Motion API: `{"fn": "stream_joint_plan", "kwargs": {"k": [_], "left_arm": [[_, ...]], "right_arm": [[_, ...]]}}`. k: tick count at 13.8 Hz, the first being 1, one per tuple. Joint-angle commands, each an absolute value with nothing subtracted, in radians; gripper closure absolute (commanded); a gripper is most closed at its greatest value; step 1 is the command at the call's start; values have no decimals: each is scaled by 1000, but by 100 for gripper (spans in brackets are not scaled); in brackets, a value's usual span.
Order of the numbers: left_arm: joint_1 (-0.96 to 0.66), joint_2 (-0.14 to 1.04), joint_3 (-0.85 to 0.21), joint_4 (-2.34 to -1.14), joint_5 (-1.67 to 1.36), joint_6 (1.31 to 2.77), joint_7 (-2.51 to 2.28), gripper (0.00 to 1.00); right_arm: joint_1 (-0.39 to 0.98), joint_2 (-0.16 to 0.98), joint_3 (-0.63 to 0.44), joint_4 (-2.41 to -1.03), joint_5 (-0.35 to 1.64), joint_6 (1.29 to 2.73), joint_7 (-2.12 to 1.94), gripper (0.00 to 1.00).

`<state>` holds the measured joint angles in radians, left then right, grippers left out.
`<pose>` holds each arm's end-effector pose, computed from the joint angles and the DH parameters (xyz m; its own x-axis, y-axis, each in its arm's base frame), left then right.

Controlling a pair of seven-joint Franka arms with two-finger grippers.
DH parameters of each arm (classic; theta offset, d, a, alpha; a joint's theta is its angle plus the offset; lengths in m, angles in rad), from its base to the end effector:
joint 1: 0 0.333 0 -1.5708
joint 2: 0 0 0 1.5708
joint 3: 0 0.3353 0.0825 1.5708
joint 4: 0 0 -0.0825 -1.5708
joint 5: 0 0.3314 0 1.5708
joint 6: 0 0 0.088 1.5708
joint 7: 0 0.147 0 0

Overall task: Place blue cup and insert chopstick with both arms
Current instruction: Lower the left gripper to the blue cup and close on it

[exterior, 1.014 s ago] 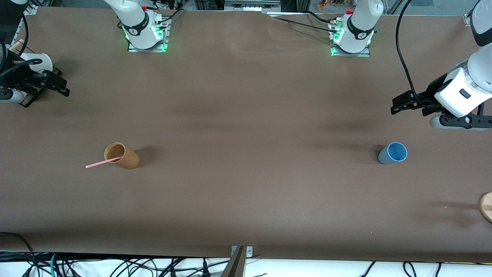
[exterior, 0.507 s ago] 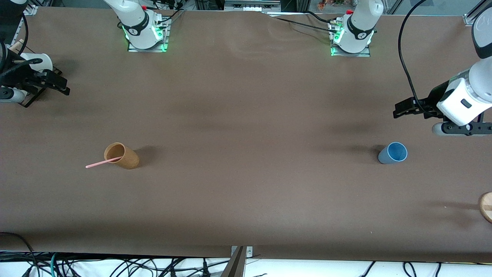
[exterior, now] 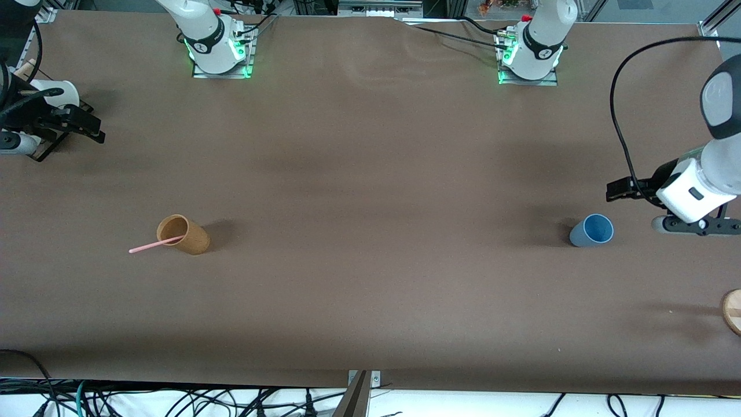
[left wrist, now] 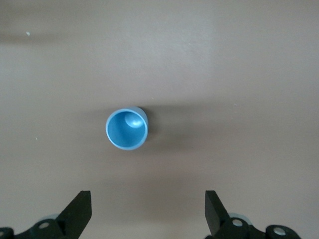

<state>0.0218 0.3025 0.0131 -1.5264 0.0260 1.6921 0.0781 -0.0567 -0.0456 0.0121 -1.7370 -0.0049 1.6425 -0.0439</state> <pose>0.5868 0.0231 0.4661 0.9893 -0.0467 -0.1383 -0.0497 -0.9986 -0.0183 0.4862 -0.0223 0.5626 0.9988 -0.0003 -0.0491 -0.0002 -1.0000 0.0033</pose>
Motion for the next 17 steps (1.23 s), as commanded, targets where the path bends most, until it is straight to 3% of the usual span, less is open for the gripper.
{"fn": "stream_joint_plan", "kwargs": {"k": [1, 5, 17], "left_arm": [[60, 356, 6, -1531, 54, 1742, 133, 0], [149, 417, 6, -1612, 54, 1912, 238, 1], [179, 474, 23, -1795, 54, 2157, 284, 1]], "right_arm": [[-61, -34, 20, -1704, -15, 1618, -44, 0], [-61, -35, 20, -1704, -15, 1617, -44, 0], [-61, -35, 20, -1706, -14, 1617, -44, 0]]}}
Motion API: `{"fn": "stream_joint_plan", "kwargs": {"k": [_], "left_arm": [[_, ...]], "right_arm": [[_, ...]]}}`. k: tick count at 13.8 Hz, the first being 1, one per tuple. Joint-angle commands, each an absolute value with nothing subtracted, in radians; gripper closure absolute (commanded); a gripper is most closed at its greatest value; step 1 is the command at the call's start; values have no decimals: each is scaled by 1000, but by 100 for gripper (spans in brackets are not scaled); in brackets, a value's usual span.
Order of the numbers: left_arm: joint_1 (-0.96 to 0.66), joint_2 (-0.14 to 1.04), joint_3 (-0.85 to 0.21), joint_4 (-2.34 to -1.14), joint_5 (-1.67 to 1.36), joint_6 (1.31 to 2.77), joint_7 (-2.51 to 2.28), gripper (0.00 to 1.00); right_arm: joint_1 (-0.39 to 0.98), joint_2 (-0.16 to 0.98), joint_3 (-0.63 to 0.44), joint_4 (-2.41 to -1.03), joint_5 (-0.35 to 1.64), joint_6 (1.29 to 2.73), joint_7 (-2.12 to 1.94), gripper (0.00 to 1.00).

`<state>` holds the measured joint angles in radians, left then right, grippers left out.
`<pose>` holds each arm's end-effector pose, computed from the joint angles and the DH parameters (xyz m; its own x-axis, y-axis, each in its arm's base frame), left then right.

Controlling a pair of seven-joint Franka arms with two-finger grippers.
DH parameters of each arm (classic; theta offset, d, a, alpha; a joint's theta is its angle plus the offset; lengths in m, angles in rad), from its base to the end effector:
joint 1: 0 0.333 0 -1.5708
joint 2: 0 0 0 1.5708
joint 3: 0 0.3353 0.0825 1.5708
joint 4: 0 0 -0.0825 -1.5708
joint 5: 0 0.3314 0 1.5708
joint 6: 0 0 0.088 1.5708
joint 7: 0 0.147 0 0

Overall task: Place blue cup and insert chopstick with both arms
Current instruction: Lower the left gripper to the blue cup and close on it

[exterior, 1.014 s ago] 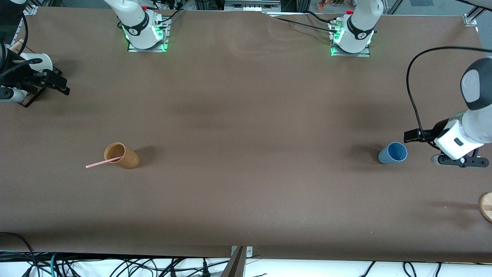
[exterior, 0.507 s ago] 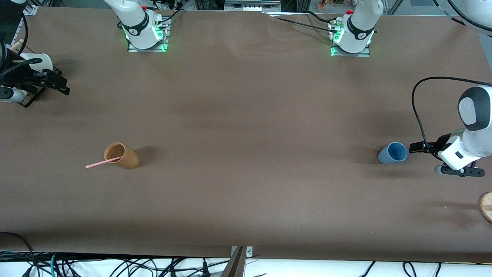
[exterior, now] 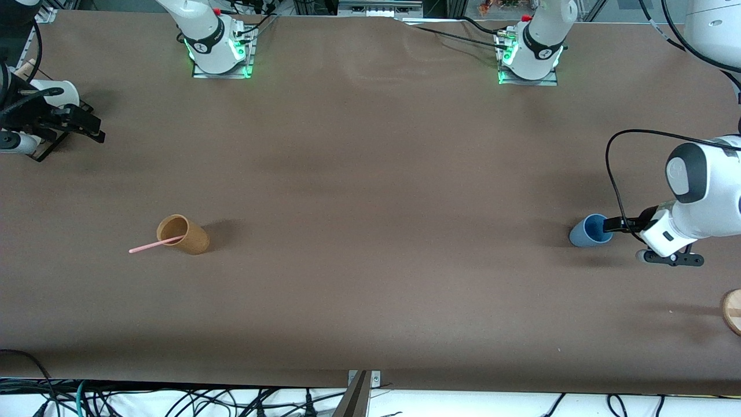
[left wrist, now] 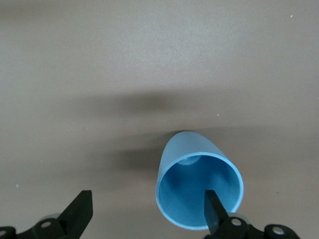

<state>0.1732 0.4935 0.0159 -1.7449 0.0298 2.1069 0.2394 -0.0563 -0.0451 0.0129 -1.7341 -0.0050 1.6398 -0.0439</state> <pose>0.5996 0.1164 0.2916 0.9885 -0.0680 -0.1349 -0.0685 -0.9977 0.0011 0.4863 -0.0217 0.5634 0.9988 0.0009 -0.0494 0.0010 -1.0000 0.0034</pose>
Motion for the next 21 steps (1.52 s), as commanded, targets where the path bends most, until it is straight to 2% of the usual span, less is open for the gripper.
{"fn": "stream_joint_plan", "kwargs": {"k": [1, 7, 9, 10, 11, 12, 14, 21], "left_arm": [[181, 474, 29, -1802, 54, 2172, 297, 1], [183, 474, 31, -1858, 54, 2236, 299, 2], [181, 477, 31, -1867, 52, 2249, 298, 10], [181, 479, 31, -1868, 54, 2249, 298, 23], [179, 479, 31, -1868, 54, 2247, 298, 42], [178, 477, 31, -1868, 54, 2241, 292, 67], [172, 476, 31, -1868, 52, 2234, 282, 99], [167, 469, 29, -1852, 43, 2201, 259, 100]], "right_arm": [[-61, -34, 20, -1706, -14, 1617, -46, 0], [-60, -35, 21, -1706, -14, 1617, -44, 0], [-60, -35, 21, -1706, -14, 1617, -44, 0], [-60, -35, 20, -1706, -14, 1617, -44, 0], [-60, -35, 21, -1706, -15, 1617, -44, 0], [-60, -35, 23, -1704, -17, 1617, -44, 0], [-60, -35, 23, -1704, -17, 1617, -44, 0], [-60, -35, 21, -1704, -15, 1617, -49, 0]]}}
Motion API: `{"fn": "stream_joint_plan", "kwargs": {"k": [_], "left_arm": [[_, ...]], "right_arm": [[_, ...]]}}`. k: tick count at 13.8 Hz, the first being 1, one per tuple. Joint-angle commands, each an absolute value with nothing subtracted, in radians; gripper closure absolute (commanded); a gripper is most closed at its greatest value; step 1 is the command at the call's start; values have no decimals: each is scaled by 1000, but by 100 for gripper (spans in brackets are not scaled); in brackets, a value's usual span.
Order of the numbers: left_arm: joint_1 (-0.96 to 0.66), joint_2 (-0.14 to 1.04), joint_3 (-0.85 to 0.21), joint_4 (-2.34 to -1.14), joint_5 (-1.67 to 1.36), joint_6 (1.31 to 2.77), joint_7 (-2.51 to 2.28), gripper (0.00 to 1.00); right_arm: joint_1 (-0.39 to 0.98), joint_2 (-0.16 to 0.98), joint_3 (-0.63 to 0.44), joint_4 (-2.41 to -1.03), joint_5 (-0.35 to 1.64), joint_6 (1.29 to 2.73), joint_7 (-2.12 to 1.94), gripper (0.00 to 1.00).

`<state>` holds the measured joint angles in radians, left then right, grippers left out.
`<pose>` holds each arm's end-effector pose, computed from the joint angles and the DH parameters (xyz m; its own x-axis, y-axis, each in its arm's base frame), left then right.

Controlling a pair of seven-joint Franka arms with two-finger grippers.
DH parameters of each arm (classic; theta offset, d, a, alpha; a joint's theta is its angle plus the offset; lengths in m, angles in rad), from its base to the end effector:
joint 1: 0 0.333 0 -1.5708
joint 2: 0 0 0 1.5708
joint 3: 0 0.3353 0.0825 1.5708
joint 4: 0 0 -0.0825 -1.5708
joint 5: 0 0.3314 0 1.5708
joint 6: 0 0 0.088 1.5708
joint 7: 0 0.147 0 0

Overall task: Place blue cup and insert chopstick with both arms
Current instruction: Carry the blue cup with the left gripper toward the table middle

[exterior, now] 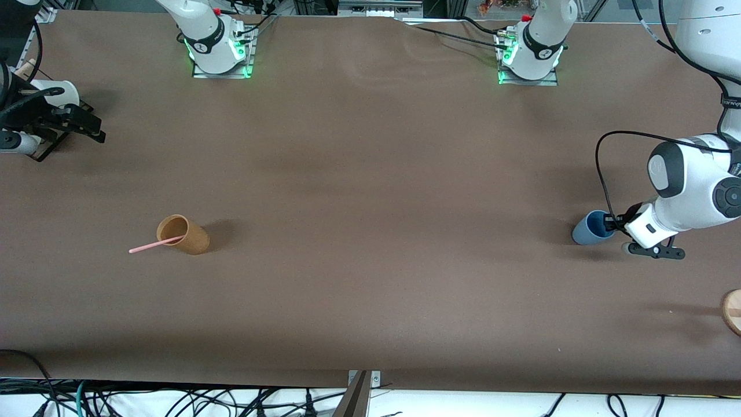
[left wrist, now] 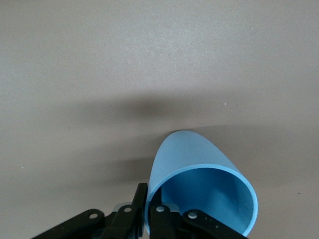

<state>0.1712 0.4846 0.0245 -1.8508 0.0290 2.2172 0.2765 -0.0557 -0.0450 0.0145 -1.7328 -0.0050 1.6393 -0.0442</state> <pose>0.5840 0.1168 0.2652 0.9873 -0.1009 -0.1225 -0.1015 -0.9948 0.0011 0.4864 -0.0206 0.5638 0.9988 0.0033 -0.0487 0.0035 -1.0000 0.0035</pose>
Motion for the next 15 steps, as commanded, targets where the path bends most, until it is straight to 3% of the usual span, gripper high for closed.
{"fn": "stream_joint_plan", "kwargs": {"k": [1, 5, 8, 15], "left_arm": [[161, 465, 23, -1817, 37, 2148, 258, 100], [51, 463, -58, -1622, 0, 1905, 15, 100], [-6, 472, -198, -1577, 9, 1902, -194, 100], [-360, 656, -206, -1367, -26, 1899, -707, 100]], "right_arm": [[-60, -35, 21, -1704, -15, 1617, -51, 0], [-60, -35, 21, -1704, -15, 1617, -51, 0], [-60, -35, 21, -1704, -15, 1617, -52, 0], [-61, -35, 20, -1704, -14, 1617, -55, 0]]}}
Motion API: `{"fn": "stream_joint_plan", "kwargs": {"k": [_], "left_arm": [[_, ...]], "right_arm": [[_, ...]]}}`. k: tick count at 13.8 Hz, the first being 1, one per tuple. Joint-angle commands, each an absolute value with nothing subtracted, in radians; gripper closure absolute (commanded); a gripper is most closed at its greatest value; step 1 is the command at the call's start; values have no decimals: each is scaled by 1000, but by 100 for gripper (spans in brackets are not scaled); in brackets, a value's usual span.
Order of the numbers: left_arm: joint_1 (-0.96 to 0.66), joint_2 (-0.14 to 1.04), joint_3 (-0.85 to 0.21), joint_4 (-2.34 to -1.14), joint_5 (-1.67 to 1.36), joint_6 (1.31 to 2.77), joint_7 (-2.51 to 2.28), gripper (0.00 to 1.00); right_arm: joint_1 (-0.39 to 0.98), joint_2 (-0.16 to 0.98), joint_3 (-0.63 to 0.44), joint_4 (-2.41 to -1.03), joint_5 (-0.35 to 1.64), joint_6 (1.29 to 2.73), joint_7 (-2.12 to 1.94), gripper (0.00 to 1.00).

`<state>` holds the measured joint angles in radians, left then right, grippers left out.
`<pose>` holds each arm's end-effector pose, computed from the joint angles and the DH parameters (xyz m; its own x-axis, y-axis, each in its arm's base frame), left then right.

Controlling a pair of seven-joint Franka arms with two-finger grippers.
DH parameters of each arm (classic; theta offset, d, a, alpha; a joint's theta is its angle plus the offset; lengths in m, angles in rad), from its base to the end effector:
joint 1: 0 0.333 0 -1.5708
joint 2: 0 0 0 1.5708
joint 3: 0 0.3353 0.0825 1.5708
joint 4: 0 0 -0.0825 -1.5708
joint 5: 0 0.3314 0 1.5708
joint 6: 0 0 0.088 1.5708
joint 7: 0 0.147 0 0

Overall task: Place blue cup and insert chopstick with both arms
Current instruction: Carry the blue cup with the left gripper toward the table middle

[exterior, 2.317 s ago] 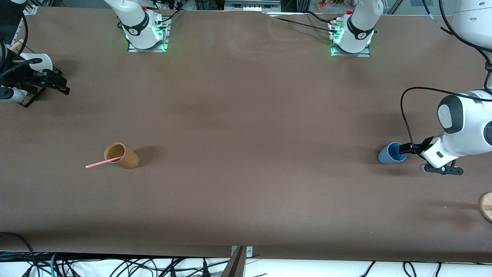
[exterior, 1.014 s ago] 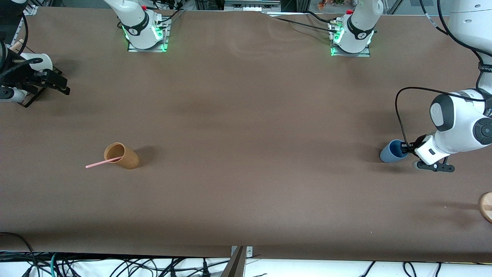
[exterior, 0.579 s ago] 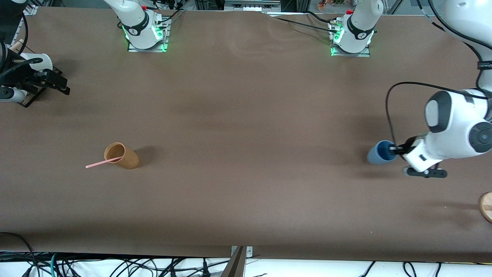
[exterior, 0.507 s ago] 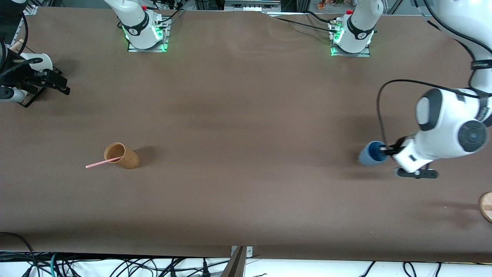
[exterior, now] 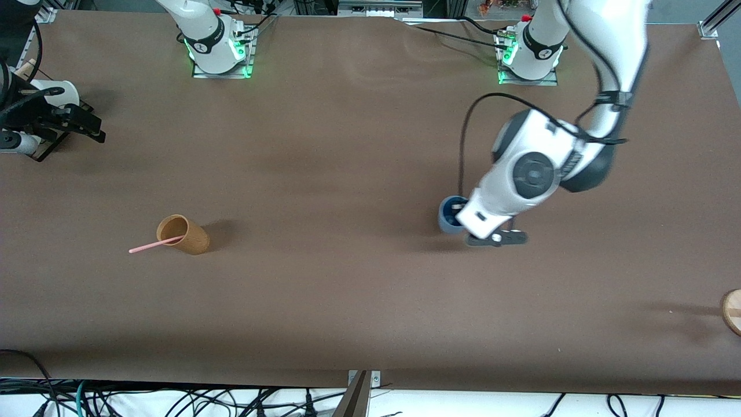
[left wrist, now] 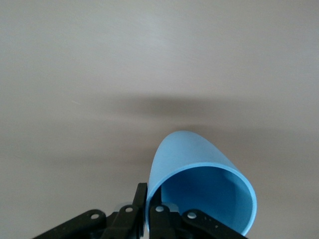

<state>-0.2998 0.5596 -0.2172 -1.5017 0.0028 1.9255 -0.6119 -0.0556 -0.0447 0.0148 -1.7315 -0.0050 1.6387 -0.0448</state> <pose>0.5724 -0.3003 0.3393 0.9794 0.1153 -0.1657 0.1203 -0.9925 0.0204 0.4866 -0.0204 0.5642 0.9988 0.0043 -0.0483 0.0045 -1.0000 0.0035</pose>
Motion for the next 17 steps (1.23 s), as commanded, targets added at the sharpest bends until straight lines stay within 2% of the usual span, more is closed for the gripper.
{"fn": "stream_joint_plan", "kwargs": {"k": [1, 4, 7, 10, 15, 16, 17], "left_arm": [[-392, 693, -206, -1320, -52, 1899, -744, 100], [-465, 791, -206, -1192, -61, 1908, -817, 100], [-501, 859, -204, -1122, -61, 1916, -834, 100], [-525, 913, -199, -1120, -60, 2008, -877, 100], [-529, 922, -196, -1121, -58, 2017, -879, 98], [-528, 922, -196, -1121, -60, 2017, -880, 61], [-528, 920, -196, -1121, -61, 2017, -888, 43]], "right_arm": [[-61, -34, 20, -1704, -12, 1617, -55, 0], [-63, -34, 18, -1704, -12, 1617, -55, 0], [-63, -34, 18, -1704, -12, 1617, -55, 0], [-63, -34, 18, -1706, -12, 1615, -57, 0], [-63, -26, 20, -1704, 0, 1566, -43, 0], [-64, -20, 17, -1706, 0, 1563, -51, 0], [-66, -15, 15, -1706, 0, 1563, -51, 0]]}}
